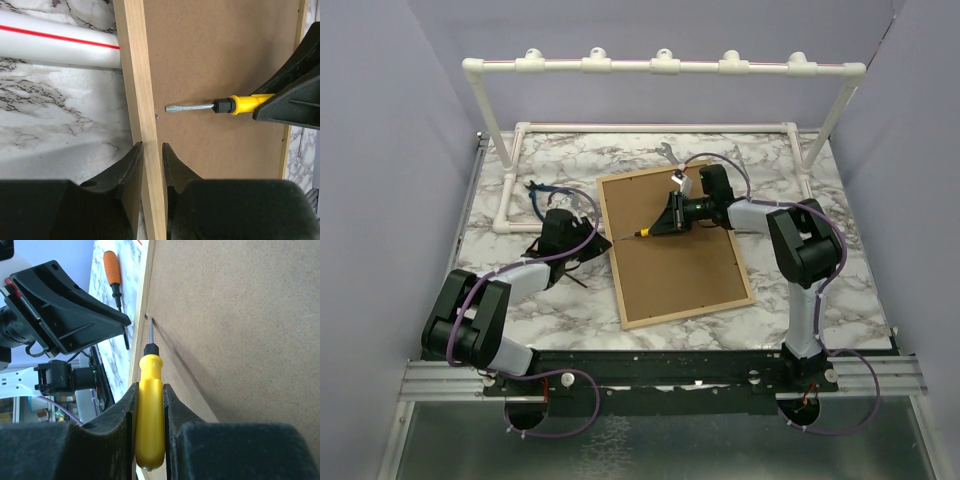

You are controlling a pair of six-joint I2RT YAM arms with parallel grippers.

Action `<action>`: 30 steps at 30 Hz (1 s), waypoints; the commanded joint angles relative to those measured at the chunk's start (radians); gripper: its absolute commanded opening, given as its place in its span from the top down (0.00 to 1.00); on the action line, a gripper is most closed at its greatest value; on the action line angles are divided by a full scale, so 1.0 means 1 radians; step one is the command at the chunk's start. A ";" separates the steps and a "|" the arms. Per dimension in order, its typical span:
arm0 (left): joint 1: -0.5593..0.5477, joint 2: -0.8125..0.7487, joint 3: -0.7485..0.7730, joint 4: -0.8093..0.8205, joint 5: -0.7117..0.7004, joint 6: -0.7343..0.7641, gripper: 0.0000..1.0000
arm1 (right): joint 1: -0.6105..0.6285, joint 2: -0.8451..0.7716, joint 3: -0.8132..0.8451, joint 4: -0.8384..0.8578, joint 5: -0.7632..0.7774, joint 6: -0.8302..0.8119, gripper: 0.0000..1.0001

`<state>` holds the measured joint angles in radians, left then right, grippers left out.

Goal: Take the photo out of the frame
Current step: Release the photo frame item from the photo frame.

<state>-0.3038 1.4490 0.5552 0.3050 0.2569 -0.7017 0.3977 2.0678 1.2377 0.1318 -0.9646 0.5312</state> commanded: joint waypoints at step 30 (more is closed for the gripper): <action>0.005 0.106 0.045 0.064 0.056 0.001 0.95 | 0.045 0.087 0.053 -0.072 0.023 0.038 0.99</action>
<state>-0.2985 1.5188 0.5724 0.3359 0.2741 -0.7132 0.4171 2.1033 1.2747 0.1089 -0.9661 0.5701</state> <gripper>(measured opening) 0.085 0.212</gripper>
